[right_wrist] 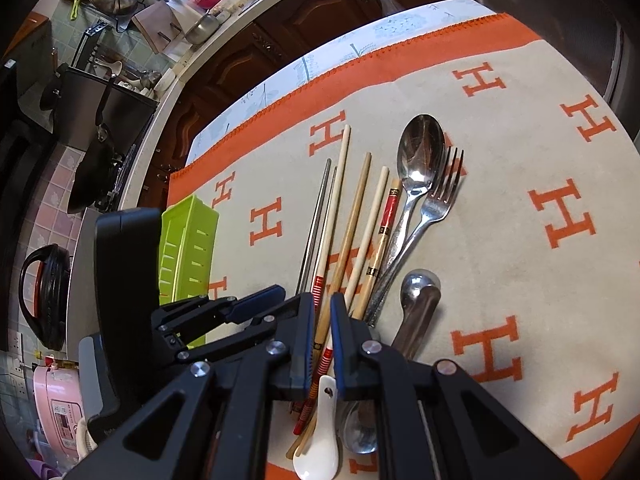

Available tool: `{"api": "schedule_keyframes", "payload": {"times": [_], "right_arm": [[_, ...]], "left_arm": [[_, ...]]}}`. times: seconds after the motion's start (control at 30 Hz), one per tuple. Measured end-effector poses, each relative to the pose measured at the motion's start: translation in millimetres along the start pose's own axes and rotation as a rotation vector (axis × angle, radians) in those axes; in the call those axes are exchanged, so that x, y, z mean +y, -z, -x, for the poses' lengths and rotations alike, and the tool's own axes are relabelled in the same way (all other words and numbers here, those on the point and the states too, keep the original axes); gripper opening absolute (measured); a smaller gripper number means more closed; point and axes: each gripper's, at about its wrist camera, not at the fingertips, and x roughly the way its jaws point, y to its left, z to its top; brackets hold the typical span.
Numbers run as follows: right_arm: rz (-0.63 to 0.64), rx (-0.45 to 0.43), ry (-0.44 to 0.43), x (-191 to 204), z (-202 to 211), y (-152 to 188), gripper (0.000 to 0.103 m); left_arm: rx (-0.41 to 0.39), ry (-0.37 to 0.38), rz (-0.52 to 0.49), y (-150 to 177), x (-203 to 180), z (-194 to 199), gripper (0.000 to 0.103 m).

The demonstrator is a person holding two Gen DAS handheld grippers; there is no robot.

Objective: Organize utensils
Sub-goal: 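Move both tools back over the remaining chopsticks, then grasp a metal chopstick with the left tool, then grasp the other metal chopstick with the right tool while the left holds its chopstick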

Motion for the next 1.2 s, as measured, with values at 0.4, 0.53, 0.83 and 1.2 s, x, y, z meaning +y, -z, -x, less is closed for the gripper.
{"api": "schedule_keyframes", "payload": {"times": [0.4, 0.53, 0.83, 1.2], "right_arm": [[-0.024, 0.063, -0.007, 4.2, -25.7, -11.2, 0.008], [-0.032, 0.128, -0.037, 17.2, -50.4, -15.0, 0.008], [-0.035, 0.155, 0.045, 32.2, -75.4, -23.0, 0.008], [-0.053, 0.164, 0.128, 31.8, -74.4, -20.0, 0.008]], "left_arm": [[-0.008, 0.031, 0.145, 7.0, 31.2, 5.9, 0.003], [-0.007, 0.044, 0.193, 24.0, 47.4, 12.0, 0.003], [-0.033, 0.058, 0.221, 42.3, 63.2, 28.7, 0.003], [-0.052, 0.086, 0.221, 49.3, 67.6, 39.5, 0.003]]}}
